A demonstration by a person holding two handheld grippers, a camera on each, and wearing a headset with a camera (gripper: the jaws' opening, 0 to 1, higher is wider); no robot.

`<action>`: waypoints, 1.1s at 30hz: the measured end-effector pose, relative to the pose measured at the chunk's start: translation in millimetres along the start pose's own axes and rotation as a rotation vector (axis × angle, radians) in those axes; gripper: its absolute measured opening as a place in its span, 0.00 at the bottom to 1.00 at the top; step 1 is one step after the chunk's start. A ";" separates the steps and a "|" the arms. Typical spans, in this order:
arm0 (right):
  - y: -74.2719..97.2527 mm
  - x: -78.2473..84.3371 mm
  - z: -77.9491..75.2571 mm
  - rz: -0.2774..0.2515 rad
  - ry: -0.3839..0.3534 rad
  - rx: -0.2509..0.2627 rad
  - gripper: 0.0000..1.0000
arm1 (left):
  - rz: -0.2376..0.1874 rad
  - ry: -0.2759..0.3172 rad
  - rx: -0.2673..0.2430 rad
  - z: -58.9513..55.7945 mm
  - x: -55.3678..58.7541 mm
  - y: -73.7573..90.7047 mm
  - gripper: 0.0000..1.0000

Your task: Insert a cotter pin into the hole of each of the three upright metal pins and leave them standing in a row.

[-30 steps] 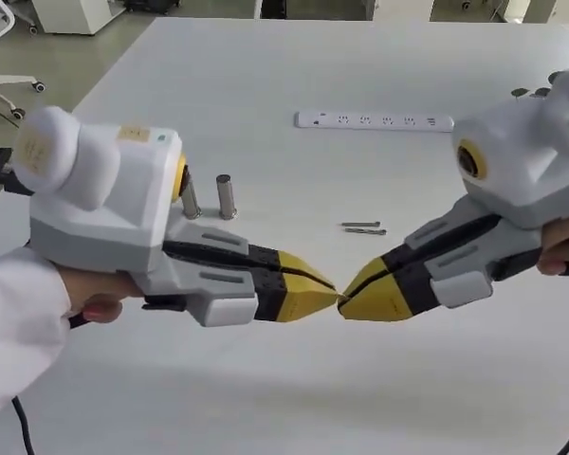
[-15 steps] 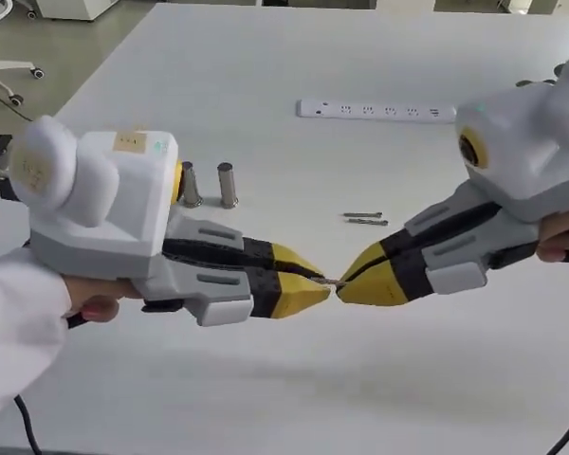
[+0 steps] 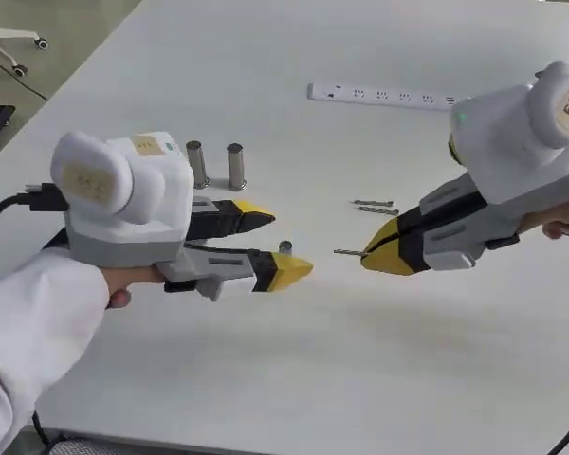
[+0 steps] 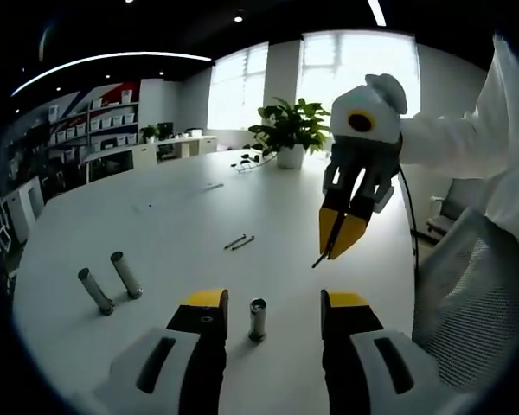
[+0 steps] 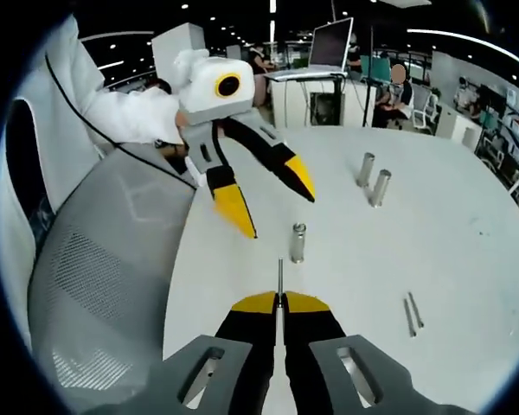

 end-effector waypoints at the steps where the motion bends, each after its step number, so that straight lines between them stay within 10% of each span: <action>1: -1.4 1.3 -0.8 0.003 0.003 -0.001 0.00 | 0.001 0.005 0.000 0.8 1.1 -1.1 0.40; 11: -17.8 -1.9 -10.8 0.029 0.011 -0.004 0.00 | 0.072 0.040 0.020 8.9 28.0 -24.4 0.32; 33: -37.0 -10.4 -20.6 0.023 0.011 -0.004 0.00 | 0.094 0.004 0.023 15.4 37.1 -29.8 0.08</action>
Point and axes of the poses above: the centre of the closed fingertips' face, and the gripper's own axes: y roughly backward along the fingers, z roughly to its left, x roughly out of its underside, the point moved 2 cm from there along y, roughly backward along the fingers, and after that the axes turned 5 degrees about x, right-handed, at the moved point
